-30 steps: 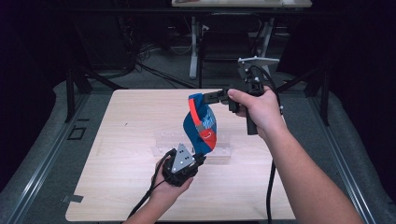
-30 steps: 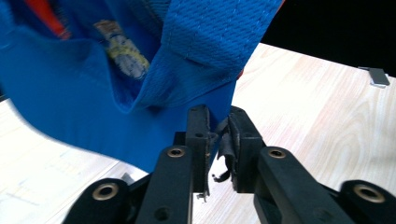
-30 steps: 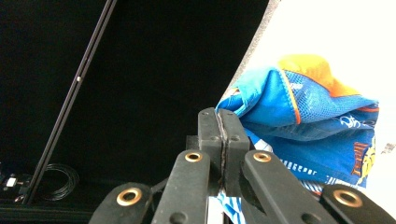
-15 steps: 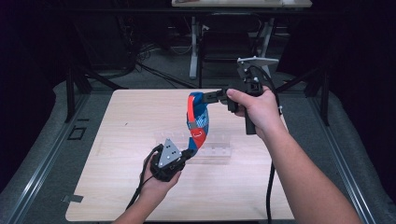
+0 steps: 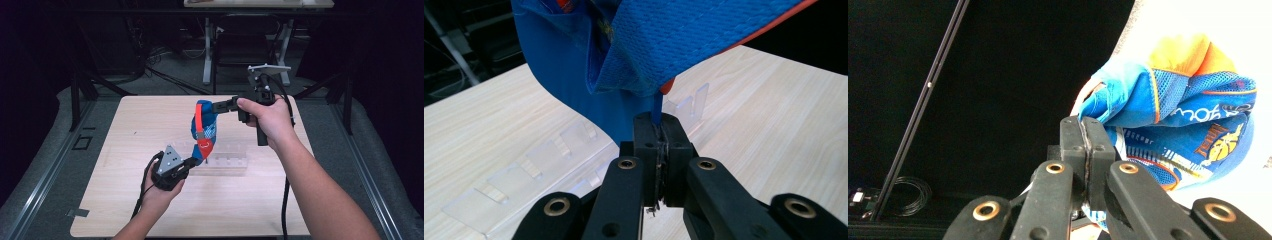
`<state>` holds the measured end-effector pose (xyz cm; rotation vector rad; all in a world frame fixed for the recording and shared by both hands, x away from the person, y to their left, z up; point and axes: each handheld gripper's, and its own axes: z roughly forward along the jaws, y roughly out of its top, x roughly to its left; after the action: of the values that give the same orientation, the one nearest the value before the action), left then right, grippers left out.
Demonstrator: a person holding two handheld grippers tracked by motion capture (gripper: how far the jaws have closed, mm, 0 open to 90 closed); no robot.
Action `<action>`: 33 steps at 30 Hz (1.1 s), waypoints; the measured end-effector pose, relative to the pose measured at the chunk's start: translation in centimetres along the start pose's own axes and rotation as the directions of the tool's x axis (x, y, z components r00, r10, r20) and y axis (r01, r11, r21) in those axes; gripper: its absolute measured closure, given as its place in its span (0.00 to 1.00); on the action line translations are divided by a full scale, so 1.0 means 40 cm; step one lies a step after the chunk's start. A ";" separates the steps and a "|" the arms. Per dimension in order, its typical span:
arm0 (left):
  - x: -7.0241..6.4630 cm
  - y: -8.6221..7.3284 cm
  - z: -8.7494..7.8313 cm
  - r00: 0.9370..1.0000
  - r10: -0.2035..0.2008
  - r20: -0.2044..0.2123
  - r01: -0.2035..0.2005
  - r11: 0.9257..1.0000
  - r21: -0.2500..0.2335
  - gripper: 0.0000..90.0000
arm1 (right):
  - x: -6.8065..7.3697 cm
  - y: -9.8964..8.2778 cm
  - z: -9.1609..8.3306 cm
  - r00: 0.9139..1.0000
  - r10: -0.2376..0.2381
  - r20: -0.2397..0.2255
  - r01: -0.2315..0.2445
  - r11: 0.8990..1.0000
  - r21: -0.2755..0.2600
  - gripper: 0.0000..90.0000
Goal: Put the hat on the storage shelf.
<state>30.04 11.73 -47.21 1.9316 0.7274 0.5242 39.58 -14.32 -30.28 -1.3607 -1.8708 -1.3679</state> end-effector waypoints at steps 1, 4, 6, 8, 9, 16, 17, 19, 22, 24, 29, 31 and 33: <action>0.002 -0.003 0.001 1.000 -0.004 0.001 0.004 1.000 0.001 0.99 | 0.000 0.000 0.003 1.000 0.000 0.001 0.000 1.000 0.003 1.00; 0.005 -0.012 0.008 1.000 -0.023 0.003 0.023 1.000 -0.005 0.99 | -0.004 -0.001 0.010 1.000 0.003 0.006 -0.003 1.000 0.009 1.00; 0.007 -0.018 0.012 0.999 -0.037 0.013 0.037 0.999 -0.007 0.99 | -0.010 -0.003 0.014 1.000 0.004 0.010 -0.004 1.000 0.014 1.00; 0.006 -0.024 0.019 0.999 -0.032 0.008 0.032 0.999 -0.002 0.99 | -0.013 -0.004 0.016 1.000 0.004 0.018 -0.004 1.000 0.017 1.00; 0.004 -0.026 0.022 1.000 -0.025 0.002 0.025 1.000 0.005 0.99 | -0.015 -0.004 0.017 1.000 0.007 0.015 -0.007 1.000 0.018 1.00; 0.005 -0.038 0.039 1.000 -0.025 -0.009 0.025 1.000 0.018 0.99 | -0.034 -0.009 0.024 0.999 0.021 0.029 -0.022 0.999 0.023 1.00; 0.005 -0.040 0.042 1.000 -0.022 -0.009 0.023 0.999 0.026 0.98 | -0.037 -0.009 0.025 0.999 0.016 0.033 -0.016 1.000 0.026 1.00; 0.003 -0.044 0.047 1.000 -0.019 -0.012 0.019 0.999 0.036 0.98 | -0.042 -0.009 0.028 0.999 0.022 0.037 -0.023 1.000 0.022 1.00; 0.003 -0.052 0.054 0.999 -0.029 -0.013 0.030 0.999 0.038 0.98 | -0.052 -0.008 0.030 0.999 0.019 0.050 -0.020 0.999 0.027 0.99; 0.006 -0.058 0.055 0.999 -0.033 -0.013 0.034 0.999 0.043 0.98 | -0.056 -0.008 0.032 0.998 0.021 0.059 -0.022 0.999 0.023 0.99; 0.014 -0.072 0.064 0.999 -0.046 -0.015 0.047 0.997 0.062 0.98 | -0.069 -0.012 0.031 0.997 0.021 0.074 -0.023 0.999 0.025 0.98; 0.019 -0.077 0.066 0.997 -0.070 -0.013 0.071 0.996 0.058 0.98 | -0.073 -0.012 0.027 0.997 0.026 0.069 -0.027 1.000 0.016 0.97; 0.023 -0.079 0.066 0.996 -0.083 -0.012 0.084 0.995 0.055 0.98 | -0.073 -0.011 0.020 0.997 0.024 0.070 -0.025 1.000 0.012 0.97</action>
<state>31.55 11.79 -51.13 1.9422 0.8335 0.4664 40.53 -14.92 -33.10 -1.4375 -1.8983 -1.3099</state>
